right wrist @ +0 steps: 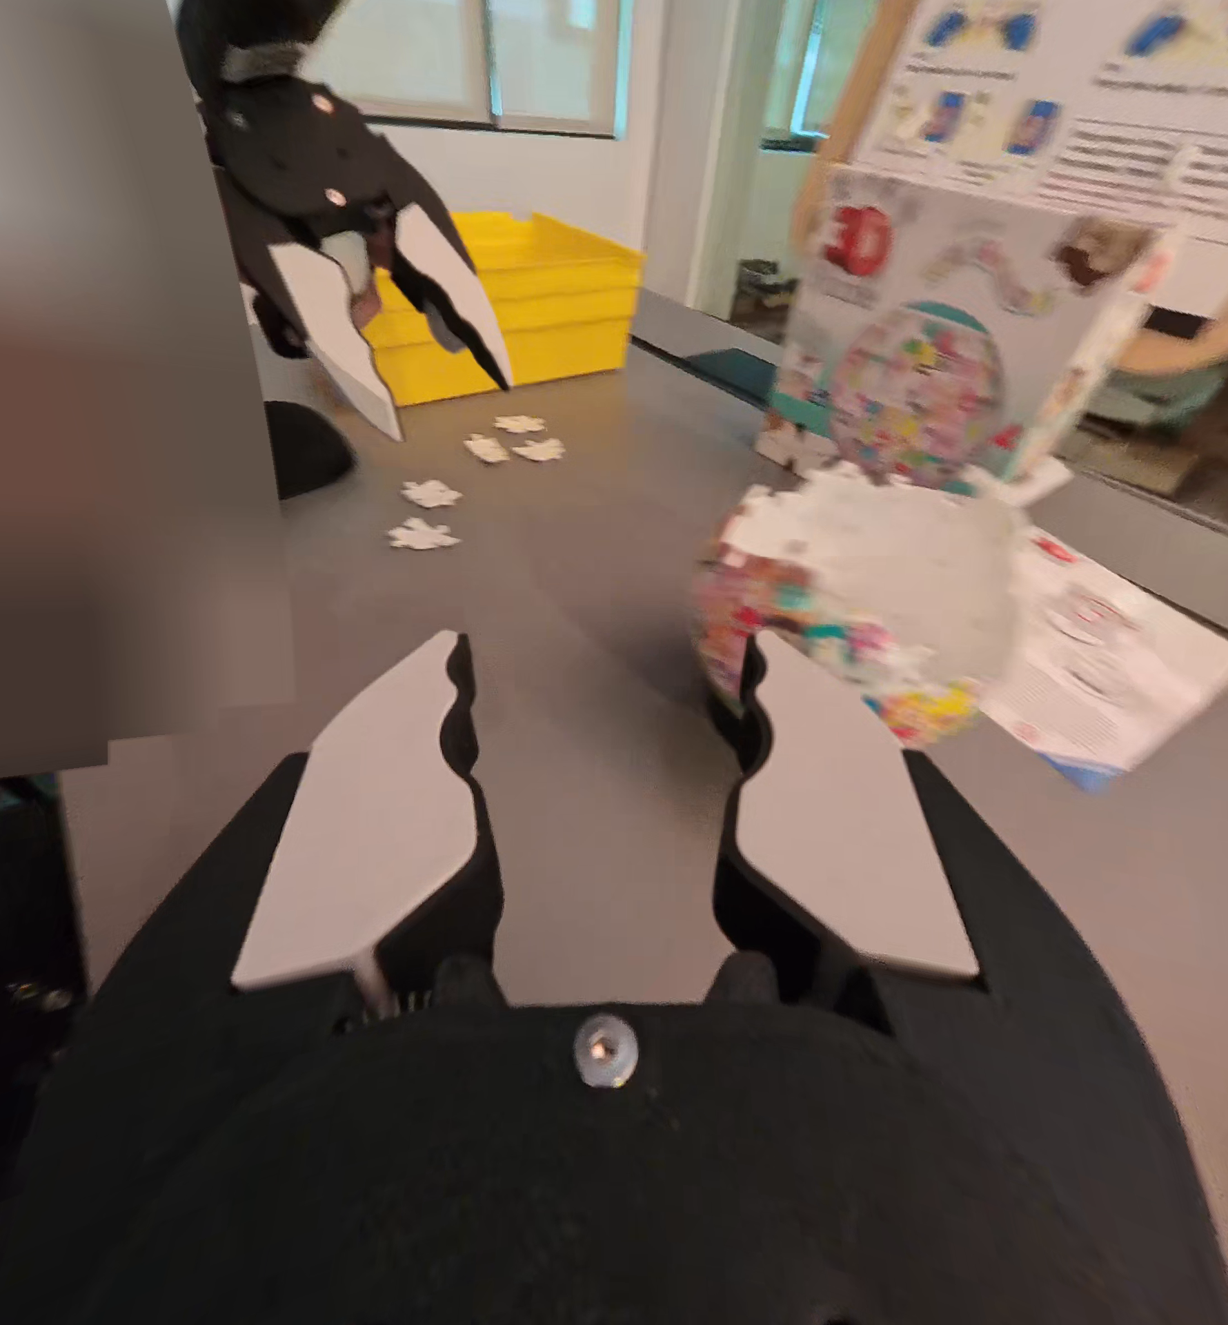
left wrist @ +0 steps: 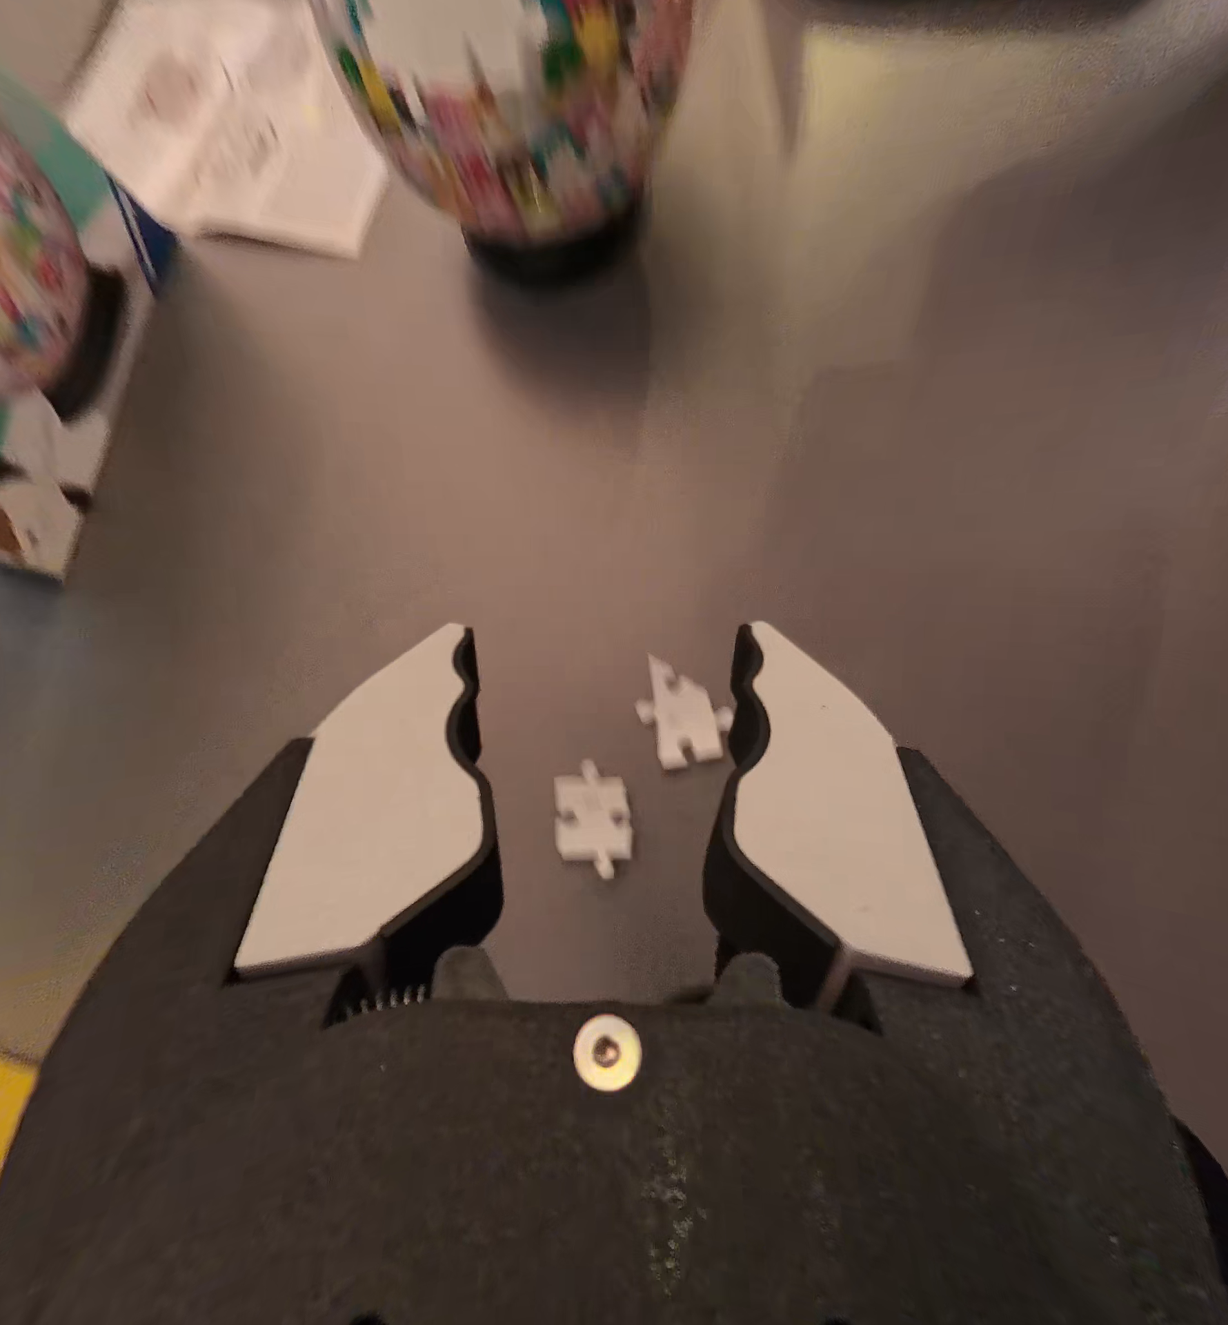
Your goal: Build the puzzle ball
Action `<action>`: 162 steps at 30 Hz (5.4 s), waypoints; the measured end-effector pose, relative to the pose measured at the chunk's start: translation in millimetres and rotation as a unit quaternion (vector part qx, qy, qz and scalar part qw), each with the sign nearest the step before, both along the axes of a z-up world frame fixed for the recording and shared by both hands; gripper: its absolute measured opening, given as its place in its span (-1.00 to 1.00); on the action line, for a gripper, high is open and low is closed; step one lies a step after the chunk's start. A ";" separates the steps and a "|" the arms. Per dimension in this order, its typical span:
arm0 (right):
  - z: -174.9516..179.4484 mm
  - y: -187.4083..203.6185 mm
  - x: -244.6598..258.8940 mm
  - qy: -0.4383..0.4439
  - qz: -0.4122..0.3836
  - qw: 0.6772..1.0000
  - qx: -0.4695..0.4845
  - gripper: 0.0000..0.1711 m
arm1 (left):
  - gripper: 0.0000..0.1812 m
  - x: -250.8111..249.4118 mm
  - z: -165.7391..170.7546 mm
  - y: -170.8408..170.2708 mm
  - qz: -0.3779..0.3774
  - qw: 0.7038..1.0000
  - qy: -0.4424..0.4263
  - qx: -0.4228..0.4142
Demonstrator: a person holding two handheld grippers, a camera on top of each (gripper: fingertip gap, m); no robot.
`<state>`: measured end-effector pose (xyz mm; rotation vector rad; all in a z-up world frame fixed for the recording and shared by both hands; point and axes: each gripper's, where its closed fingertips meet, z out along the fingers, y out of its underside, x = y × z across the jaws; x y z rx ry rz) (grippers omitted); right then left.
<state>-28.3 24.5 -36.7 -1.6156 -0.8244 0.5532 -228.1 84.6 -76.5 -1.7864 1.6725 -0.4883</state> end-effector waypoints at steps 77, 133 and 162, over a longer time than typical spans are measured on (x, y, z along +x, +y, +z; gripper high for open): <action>-32.9 -17.1 -106.5 0.041 0.087 0.995 0.025 -0.45 | -0.98 -55.7 -36.2 98.7 0.101 0.984 0.139 -0.053; 47.2 -69.2 -114.1 -0.015 0.156 0.984 0.085 -0.79 | -0.98 66.8 51.6 -124.2 -0.040 0.942 -0.172 -0.286; 34.0 -49.3 -76.9 0.054 0.178 0.965 -0.183 -0.97 | -0.97 128.3 49.0 -131.5 -0.089 0.919 -0.206 -0.323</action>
